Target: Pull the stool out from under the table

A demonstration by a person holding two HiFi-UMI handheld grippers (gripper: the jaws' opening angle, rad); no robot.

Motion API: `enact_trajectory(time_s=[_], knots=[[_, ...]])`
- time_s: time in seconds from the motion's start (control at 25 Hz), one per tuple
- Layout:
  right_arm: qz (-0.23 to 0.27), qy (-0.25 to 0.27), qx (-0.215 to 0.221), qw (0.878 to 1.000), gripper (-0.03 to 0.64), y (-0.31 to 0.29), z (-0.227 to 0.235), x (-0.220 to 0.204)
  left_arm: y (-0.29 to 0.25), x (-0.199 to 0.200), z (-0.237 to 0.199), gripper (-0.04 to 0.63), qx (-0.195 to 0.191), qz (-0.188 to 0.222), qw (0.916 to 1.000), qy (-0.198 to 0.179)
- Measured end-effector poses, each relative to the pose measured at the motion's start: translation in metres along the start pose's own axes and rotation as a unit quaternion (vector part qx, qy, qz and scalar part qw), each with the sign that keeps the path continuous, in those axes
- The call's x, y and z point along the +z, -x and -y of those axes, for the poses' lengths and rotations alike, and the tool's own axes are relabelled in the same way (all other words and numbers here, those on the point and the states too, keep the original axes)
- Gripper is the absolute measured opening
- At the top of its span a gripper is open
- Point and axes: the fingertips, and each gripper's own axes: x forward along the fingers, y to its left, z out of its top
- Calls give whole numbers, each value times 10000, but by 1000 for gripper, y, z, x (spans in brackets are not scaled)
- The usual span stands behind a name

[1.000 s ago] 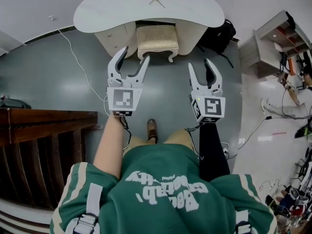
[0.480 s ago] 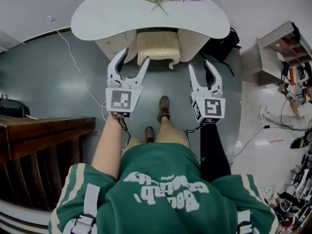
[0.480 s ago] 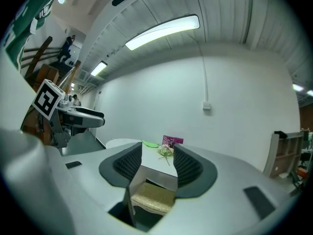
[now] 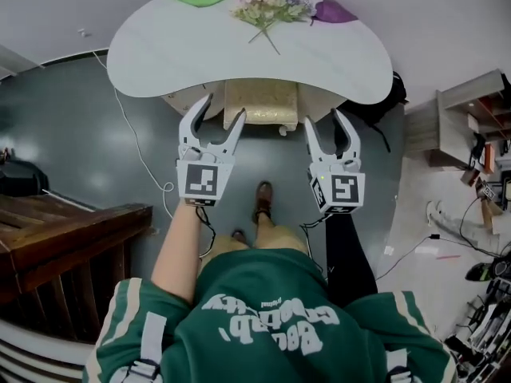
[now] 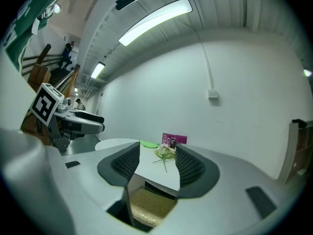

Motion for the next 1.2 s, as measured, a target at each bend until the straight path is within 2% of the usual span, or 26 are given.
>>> enact_trajectory(time_s=[0.28,0.64,0.88,1.04,1.2], knots=[[-129,-158,282,9994,247,-57,25,-46,-58,-49,-4,285,87,-286,9995,-138],[-531,-371,329,9974,250,-85,19,-129,-83,-125,-3,285,-37,-536,9985,43],[-883,-451,39,9951,256,-90,20,-182,-84,-189,-10,285,-44,-740,9970,225],[-1069,-274,-38,9939,256,-88,2,-219,-71,-236,-12,285,-98,-974,9948,290],[-1141,-291,-139,9930,256,-77,-17,-242,-51,-266,-9,285,-157,-993,9939,451]])
